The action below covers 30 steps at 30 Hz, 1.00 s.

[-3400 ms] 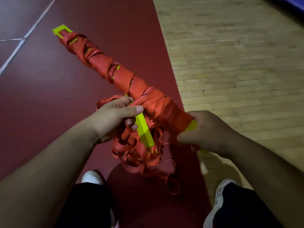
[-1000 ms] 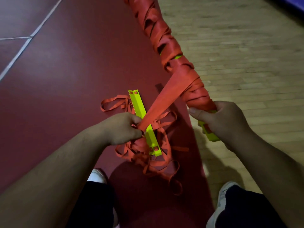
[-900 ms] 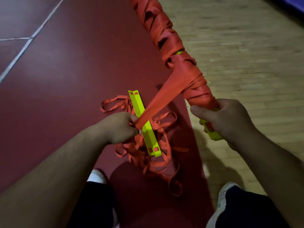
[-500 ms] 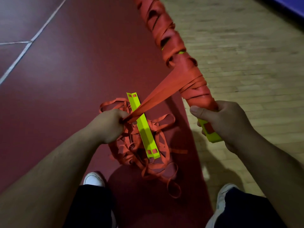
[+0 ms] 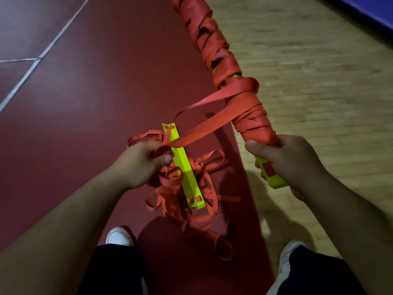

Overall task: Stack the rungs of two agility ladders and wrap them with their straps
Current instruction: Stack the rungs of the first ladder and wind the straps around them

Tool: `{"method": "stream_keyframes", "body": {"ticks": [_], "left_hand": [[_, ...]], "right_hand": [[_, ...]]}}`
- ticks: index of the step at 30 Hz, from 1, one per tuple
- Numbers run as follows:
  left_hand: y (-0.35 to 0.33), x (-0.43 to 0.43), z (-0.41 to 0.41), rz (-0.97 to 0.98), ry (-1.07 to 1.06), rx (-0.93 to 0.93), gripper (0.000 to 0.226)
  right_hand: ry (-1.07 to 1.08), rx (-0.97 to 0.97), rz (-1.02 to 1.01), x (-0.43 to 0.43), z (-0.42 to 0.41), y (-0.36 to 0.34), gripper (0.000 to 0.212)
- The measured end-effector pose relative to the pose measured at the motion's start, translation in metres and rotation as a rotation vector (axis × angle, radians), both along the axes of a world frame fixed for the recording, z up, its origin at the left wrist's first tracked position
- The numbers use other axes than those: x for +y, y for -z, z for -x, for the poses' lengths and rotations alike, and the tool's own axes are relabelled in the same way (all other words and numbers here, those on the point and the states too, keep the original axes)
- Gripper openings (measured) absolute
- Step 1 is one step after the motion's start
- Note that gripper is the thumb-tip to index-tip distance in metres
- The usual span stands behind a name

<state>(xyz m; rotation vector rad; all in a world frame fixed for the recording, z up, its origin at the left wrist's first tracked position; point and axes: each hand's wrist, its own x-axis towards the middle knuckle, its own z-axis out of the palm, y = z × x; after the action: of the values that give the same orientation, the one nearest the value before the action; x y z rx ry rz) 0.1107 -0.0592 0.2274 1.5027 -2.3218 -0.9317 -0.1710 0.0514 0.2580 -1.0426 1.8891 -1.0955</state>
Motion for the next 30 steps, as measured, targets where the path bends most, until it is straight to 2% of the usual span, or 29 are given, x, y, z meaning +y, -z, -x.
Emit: {"method": "stream_keyframes", "body": {"ticks": [2, 4, 6, 7, 8, 9, 11, 12, 15, 16, 18, 19, 20, 21, 23, 25, 26, 27, 28, 29, 30], "left_hand": [[-0.001, -0.001, 0.003, 0.049, -0.027, 0.103, 0.024], [-0.004, -0.001, 0.006, 0.043, -0.148, 0.260, 0.022], [-0.013, -0.002, 0.009, -0.128, -0.277, 0.574, 0.023], [-0.016, -0.004, 0.008, -0.206, -0.327, 0.680, 0.024], [-0.015, -0.007, 0.007, -0.216, -0.365, 0.687, 0.023], [-0.012, -0.010, 0.004, -0.170, -0.366, 0.580, 0.019], [-0.006, -0.011, 0.001, -0.039, -0.289, 0.242, 0.018], [-0.005, -0.009, 0.001, -0.056, -0.243, 0.214, 0.018], [-0.015, -0.006, 0.000, -0.281, -0.197, 0.563, 0.019], [-0.013, -0.009, -0.001, -0.272, -0.204, 0.510, 0.017], [-0.006, -0.010, -0.006, -0.133, -0.200, 0.031, 0.023], [0.000, -0.007, -0.005, -0.106, -0.210, -0.115, 0.023], [0.002, -0.004, -0.004, -0.129, -0.245, -0.109, 0.023], [0.002, -0.003, -0.002, -0.182, -0.320, 0.062, 0.021], [-0.015, -0.007, 0.003, -0.178, -0.496, 0.591, 0.017], [-0.031, -0.017, 0.004, -0.136, -0.510, 1.083, 0.018], [-0.032, -0.021, 0.002, -0.094, -0.494, 1.157, 0.019], [-0.031, -0.021, 0.001, -0.039, -0.491, 1.069, 0.020], [-0.026, -0.018, 0.000, 0.015, -0.486, 0.826, 0.020], [-0.017, -0.016, -0.003, 0.027, -0.441, 0.487, 0.020], [-0.007, -0.014, -0.008, -0.044, -0.358, 0.143, 0.022]], "right_hand": [[0.011, -0.020, -0.022, 0.000, 0.001, 0.002, 0.044], [0.025, -0.026, -0.044, 0.001, 0.002, 0.003, 0.038], [0.034, -0.037, -0.056, 0.001, 0.002, 0.006, 0.026], [0.037, -0.036, -0.063, 0.001, 0.002, 0.007, 0.022], [0.039, -0.030, -0.069, 0.001, 0.002, 0.009, 0.019], [0.041, -0.023, -0.075, 0.001, 0.002, 0.010, 0.018], [0.043, -0.011, -0.078, 0.001, 0.002, 0.012, 0.017], [0.043, -0.006, -0.078, 0.000, 0.001, 0.012, 0.017], [0.034, 0.005, -0.087, -0.002, -0.002, 0.009, 0.022], [0.032, 0.018, -0.092, -0.002, -0.003, 0.009, 0.026], [0.024, 0.048, -0.100, -0.003, -0.005, 0.011, 0.029], [0.013, 0.062, -0.103, -0.003, -0.006, 0.011, 0.028], [0.001, 0.077, -0.105, -0.003, -0.007, 0.011, 0.025], [-0.004, 0.096, -0.106, -0.002, -0.008, 0.011, 0.021], [-0.022, 0.137, -0.100, -0.002, -0.009, 0.012, 0.017], [-0.045, 0.160, -0.094, -0.002, -0.011, 0.013, 0.015], [-0.056, 0.164, -0.096, -0.001, -0.012, 0.014, 0.014], [-0.066, 0.170, -0.098, -0.001, -0.014, 0.014, 0.014], [-0.076, 0.180, -0.099, 0.000, -0.015, 0.013, 0.014], [-0.085, 0.188, -0.095, 0.001, -0.016, 0.012, 0.015], [-0.093, 0.191, -0.088, 0.002, -0.017, 0.011, 0.017]]}}
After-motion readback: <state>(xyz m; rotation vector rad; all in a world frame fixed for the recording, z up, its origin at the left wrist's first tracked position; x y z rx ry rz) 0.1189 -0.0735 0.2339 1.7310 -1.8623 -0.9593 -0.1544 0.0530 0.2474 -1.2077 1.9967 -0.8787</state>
